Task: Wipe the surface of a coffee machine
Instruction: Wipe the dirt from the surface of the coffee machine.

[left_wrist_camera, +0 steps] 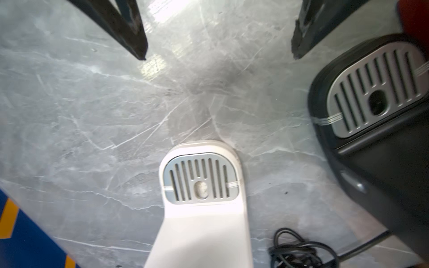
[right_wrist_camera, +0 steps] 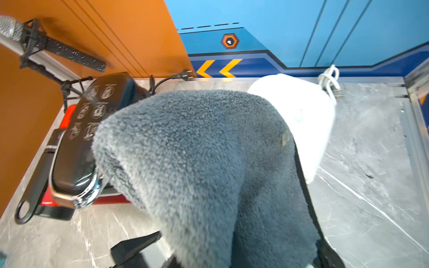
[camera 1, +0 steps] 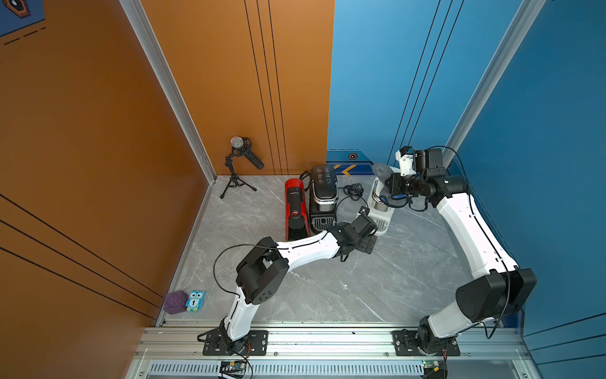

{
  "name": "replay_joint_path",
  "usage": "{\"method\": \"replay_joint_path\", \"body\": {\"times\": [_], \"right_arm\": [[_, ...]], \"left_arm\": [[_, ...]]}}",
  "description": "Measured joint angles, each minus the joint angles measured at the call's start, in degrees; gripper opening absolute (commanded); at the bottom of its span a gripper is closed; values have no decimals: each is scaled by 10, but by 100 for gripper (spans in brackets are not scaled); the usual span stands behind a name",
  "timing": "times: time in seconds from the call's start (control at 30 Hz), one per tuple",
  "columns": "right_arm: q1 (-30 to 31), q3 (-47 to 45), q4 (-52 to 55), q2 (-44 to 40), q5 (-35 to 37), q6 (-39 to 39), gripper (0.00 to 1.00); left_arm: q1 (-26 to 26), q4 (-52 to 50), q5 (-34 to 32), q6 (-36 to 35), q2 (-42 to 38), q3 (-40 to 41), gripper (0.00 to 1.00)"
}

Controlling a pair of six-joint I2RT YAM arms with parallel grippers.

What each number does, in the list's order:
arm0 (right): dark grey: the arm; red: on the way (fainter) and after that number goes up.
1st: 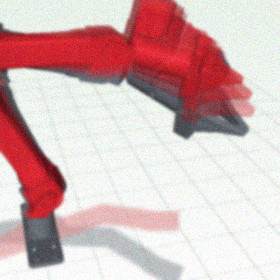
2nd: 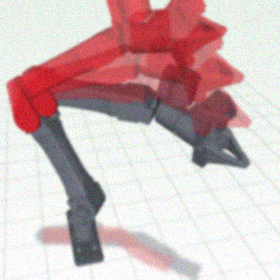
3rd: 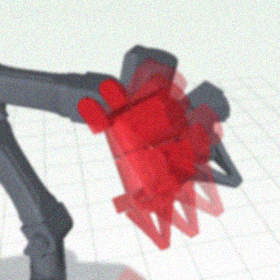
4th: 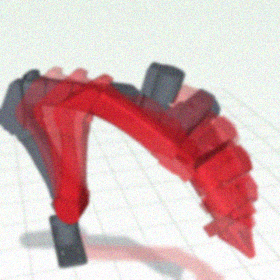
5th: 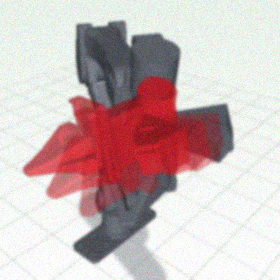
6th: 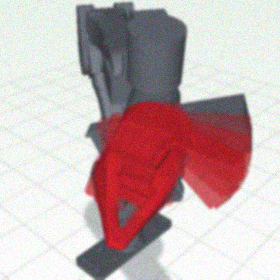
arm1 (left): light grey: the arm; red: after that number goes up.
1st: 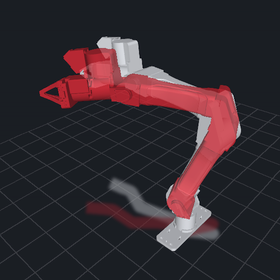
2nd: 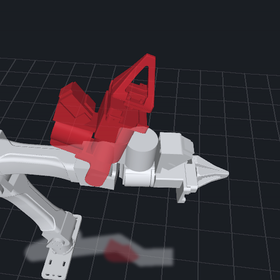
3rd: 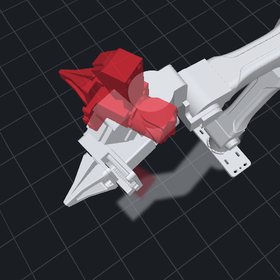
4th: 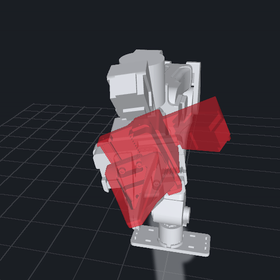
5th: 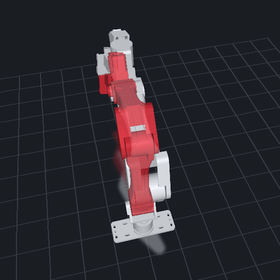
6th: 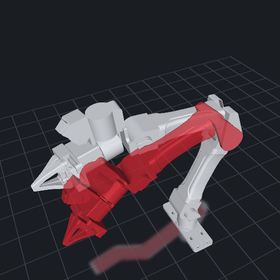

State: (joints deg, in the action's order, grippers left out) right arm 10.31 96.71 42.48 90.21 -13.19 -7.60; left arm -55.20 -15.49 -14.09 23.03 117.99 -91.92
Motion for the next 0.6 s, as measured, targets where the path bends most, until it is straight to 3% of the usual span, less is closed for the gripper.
{"method": "replay_joint_path", "body": {"times": [0.3, 0.6], "right_arm": [[30, 17, 20, 67, 37, 10, 14], [1, 175, 20, 191, 86, 8, 14]], "left_arm": [[26, -4, 74, -17, 43, -35, 98], [27, -5, 106, -23, 45, -50, 98]]}}
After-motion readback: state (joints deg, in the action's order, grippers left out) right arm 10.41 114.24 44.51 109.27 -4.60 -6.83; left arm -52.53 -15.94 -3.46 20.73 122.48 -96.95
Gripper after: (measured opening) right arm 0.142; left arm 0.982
